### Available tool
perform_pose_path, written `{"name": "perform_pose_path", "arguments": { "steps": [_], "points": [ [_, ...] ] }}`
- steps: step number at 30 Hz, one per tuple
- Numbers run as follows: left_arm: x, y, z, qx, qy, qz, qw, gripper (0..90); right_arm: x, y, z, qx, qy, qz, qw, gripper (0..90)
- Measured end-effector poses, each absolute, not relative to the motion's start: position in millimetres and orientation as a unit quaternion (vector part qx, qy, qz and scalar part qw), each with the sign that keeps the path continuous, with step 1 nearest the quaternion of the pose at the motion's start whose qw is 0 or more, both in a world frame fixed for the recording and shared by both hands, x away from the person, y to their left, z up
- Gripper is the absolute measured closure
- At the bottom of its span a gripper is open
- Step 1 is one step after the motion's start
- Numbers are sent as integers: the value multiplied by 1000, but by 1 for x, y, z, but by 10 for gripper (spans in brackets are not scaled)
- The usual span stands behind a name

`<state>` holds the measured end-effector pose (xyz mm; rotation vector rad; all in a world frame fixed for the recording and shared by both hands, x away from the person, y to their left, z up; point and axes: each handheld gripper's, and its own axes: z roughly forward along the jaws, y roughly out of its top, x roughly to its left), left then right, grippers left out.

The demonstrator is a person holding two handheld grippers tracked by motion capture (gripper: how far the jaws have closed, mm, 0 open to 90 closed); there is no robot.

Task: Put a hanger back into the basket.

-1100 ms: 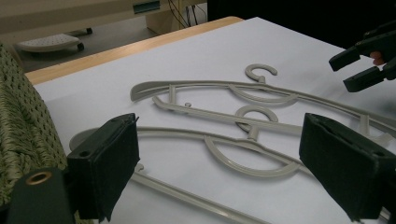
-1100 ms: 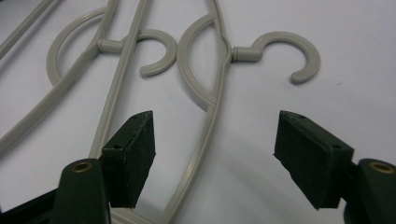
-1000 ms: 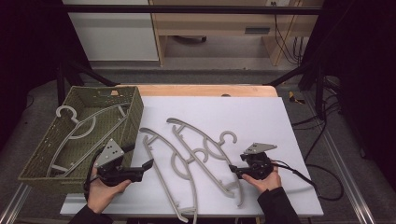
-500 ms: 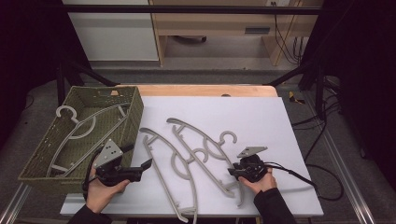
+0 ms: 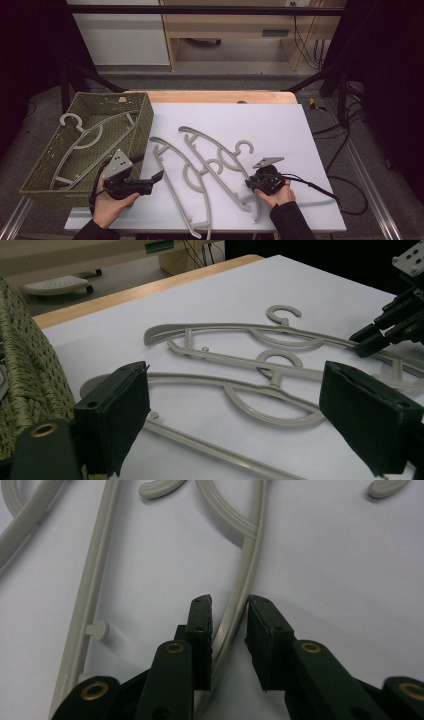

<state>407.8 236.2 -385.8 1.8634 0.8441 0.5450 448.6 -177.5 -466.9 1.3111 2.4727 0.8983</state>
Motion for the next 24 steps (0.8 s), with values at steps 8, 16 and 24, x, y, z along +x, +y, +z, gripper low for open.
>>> {"name": "perform_pose_path", "arguments": {
  "steps": [8, 16, 24],
  "points": [
    [408, 236, -386, 770, 346, 225, 487, 124, 451, -178, -466, 460, 829, 305, 93, 746],
    [408, 235, -387, 771, 345, 225, 486, 124, 455, -180, -466, 472, 822, 302, 100, 778],
    [408, 234, -387, 772, 345, 224, 484, 125, 456, -181, -464, 484, 818, 294, 102, 791]
  ]
}}
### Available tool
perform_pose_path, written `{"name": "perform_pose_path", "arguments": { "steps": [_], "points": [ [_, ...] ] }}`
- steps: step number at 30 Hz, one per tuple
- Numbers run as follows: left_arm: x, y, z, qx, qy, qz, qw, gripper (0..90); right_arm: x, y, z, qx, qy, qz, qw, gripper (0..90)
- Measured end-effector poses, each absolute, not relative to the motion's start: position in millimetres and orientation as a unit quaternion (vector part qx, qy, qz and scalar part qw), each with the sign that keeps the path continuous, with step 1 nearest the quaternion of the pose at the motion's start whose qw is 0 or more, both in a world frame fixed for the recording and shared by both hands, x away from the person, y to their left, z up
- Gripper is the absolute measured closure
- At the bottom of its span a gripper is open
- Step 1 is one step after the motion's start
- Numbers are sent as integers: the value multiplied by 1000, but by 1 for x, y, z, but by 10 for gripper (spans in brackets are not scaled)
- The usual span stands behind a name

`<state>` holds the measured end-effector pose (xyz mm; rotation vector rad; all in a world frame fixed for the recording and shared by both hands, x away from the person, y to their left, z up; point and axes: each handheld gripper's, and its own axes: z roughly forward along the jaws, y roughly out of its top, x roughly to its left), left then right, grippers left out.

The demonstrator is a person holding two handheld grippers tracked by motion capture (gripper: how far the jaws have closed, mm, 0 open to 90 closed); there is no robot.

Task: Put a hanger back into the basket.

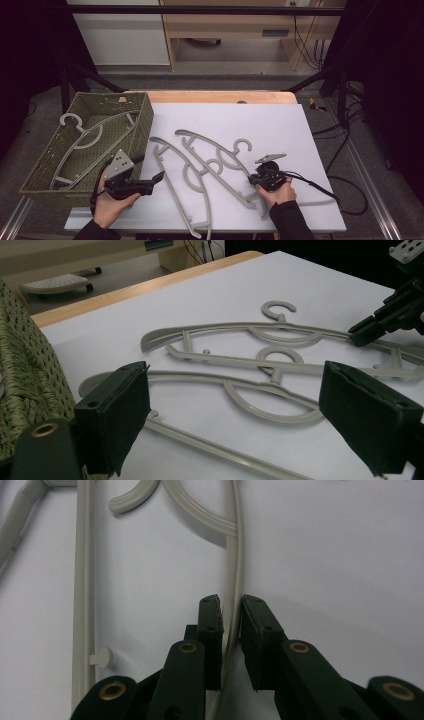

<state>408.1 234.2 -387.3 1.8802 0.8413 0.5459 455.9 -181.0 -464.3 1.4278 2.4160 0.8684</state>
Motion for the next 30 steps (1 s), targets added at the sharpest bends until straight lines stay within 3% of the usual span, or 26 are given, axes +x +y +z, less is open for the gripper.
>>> {"name": "perform_pose_path", "arguments": {
  "steps": [12, 15, 17, 20, 21, 24, 30],
  "points": [
    [408, 233, -388, 772, 346, 223, 484, 125, 453, -183, -463, 480, 819, 297, 106, 806],
    [407, 233, -388, 774, 344, 223, 483, 124, 449, -188, -459, 472, 815, 319, 102, 692],
    [407, 233, -388, 774, 343, 223, 483, 125, 448, -192, -457, 469, 815, 323, 107, 694],
    [407, 233, -387, 774, 343, 223, 484, 125, 445, -204, -453, 468, 811, 335, 109, 745],
    [407, 233, -387, 773, 343, 222, 485, 126, 442, -211, -454, 473, 812, 326, 105, 822],
    [407, 232, -387, 774, 343, 222, 484, 126, 438, -212, -458, 469, 820, 317, 92, 896],
    [406, 231, -388, 775, 341, 220, 484, 131, 435, -209, -464, 444, 838, 307, 83, 900]
  ]
}}
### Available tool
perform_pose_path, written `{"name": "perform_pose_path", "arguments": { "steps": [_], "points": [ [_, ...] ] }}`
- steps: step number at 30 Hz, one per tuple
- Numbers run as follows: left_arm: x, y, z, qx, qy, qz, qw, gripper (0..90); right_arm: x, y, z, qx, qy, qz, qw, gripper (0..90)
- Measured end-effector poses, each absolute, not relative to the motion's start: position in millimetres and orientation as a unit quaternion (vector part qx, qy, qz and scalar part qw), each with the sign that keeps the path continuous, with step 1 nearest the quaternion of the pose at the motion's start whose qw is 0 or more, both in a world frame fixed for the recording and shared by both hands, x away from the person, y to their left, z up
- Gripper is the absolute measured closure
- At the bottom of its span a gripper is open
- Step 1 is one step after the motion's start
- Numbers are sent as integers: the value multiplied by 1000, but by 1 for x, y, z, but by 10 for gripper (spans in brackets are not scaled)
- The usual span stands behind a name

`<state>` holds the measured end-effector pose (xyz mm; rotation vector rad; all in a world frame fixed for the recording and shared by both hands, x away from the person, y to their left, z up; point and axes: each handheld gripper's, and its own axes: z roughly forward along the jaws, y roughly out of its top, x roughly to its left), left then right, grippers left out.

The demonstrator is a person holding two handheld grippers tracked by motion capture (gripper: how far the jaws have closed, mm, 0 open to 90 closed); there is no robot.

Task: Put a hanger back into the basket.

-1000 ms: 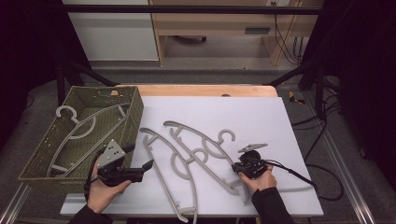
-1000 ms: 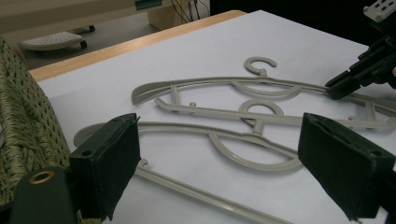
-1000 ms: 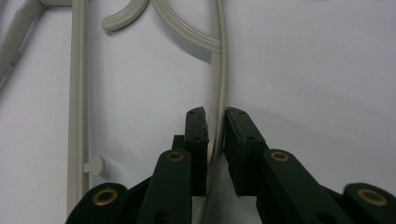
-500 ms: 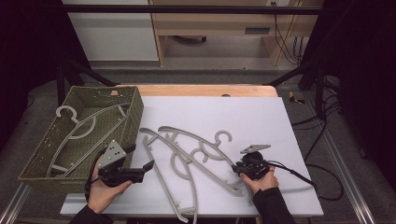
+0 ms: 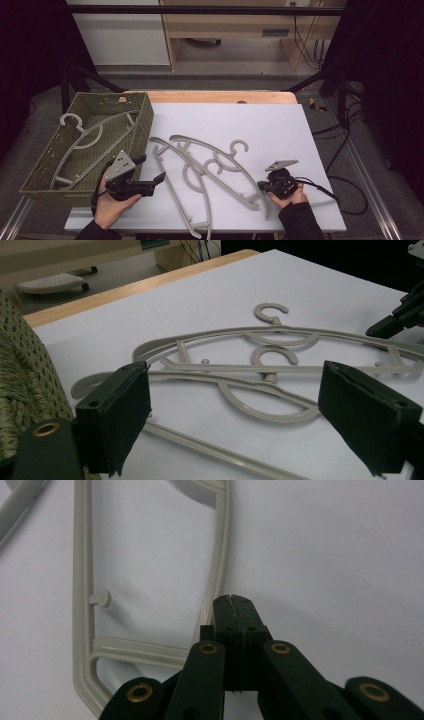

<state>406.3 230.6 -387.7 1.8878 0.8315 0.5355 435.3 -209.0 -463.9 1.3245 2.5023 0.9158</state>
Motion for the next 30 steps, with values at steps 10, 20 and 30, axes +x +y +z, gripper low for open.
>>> {"name": "perform_pose_path", "arguments": {
  "steps": [10, 20, 30],
  "points": [
    [406, 226, -390, 779, 338, 215, 482, 133, 424, -196, -469, 388, 853, 347, 41, 899],
    [406, 224, -391, 783, 337, 213, 478, 133, 419, -174, -473, 339, 860, 380, 28, 898],
    [406, 220, -392, 785, 335, 211, 476, 133, 418, -157, -475, 303, 863, 403, 30, 897]
  ]
}}
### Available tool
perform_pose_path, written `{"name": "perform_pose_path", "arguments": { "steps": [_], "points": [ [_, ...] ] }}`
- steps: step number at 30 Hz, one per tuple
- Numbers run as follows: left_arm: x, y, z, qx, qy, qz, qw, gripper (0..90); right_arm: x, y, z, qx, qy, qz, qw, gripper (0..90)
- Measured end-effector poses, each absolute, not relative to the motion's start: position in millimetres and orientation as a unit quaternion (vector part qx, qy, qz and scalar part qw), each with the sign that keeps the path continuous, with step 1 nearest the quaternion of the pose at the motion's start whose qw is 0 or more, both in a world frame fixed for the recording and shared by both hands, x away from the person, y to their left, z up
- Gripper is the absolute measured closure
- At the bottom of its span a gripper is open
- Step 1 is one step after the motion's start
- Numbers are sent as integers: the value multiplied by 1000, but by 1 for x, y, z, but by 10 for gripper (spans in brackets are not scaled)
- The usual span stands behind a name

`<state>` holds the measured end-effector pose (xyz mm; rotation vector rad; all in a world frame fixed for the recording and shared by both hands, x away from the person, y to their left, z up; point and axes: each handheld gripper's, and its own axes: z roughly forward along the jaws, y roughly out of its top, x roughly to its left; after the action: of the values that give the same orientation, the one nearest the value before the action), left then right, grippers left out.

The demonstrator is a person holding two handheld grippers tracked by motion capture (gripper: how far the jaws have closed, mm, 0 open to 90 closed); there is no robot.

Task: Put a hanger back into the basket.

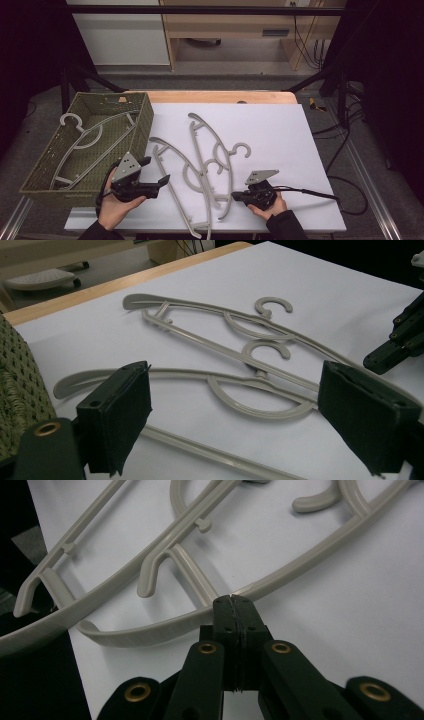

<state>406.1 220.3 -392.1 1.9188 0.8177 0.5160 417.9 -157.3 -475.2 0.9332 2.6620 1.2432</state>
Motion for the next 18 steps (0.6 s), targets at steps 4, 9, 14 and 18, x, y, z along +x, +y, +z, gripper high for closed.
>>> {"name": "perform_pose_path", "arguments": {
  "steps": [4, 9, 14, 18],
  "points": [
    [405, 216, -392, 788, 331, 210, 475, 133, 419, -153, -476, 302, 861, 408, 32, 873],
    [403, 209, -388, 789, 324, 208, 478, 131, 419, -165, -461, 306, 847, 429, 76, 770],
    [404, 193, -384, 796, 312, 205, 477, 127, 423, -181, -447, 318, 824, 457, 101, 679],
    [407, 178, -383, 803, 304, 196, 474, 122, 425, -199, -432, 331, 799, 483, 136, 568]
  ]
}}
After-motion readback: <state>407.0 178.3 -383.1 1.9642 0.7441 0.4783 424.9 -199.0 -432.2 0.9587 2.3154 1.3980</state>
